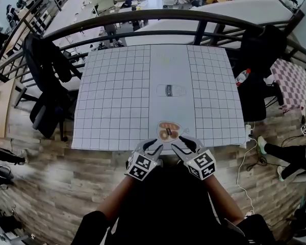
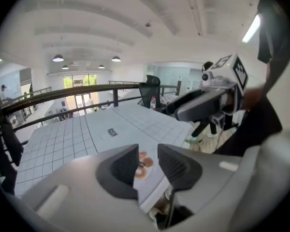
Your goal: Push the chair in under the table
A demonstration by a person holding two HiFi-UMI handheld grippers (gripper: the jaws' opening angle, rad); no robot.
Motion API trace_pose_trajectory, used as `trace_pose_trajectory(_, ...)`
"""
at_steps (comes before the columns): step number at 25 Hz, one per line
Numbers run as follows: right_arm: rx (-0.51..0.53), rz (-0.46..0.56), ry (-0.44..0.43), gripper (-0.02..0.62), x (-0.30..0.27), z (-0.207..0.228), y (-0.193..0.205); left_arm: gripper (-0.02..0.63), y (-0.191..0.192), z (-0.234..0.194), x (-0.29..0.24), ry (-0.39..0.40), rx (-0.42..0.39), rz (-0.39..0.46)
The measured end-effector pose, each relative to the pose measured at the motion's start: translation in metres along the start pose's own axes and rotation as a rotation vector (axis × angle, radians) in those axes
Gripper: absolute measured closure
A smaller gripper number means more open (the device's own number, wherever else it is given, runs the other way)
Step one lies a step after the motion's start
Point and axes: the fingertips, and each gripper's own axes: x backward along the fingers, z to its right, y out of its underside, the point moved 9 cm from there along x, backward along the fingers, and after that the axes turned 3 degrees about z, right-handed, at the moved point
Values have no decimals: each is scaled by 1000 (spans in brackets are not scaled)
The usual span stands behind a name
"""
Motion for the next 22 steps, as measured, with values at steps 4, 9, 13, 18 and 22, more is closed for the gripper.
trace_pose_trajectory(4, -19, 91, 46, 414, 9, -7, -29, 480, -28, 0, 18, -24, 28, 124)
trace_pose_trajectory(9, 7, 89, 69, 413, 14, -22, -45, 482, -54, 0, 41, -42, 33, 239)
trace_pose_trajectory(13, -24, 157, 96, 416, 21, -29, -55, 482, -71, 0, 59, -58, 57, 326)
trace_pose_trajectory(18, -61, 281, 147, 431, 30, -38, -61, 483, -85, 9, 75, -117, 67, 446)
trace_pose_trajectory(22, -63, 346, 207, 468, 38, -44, -70, 509, -88, 14, 77, -120, 53, 480)
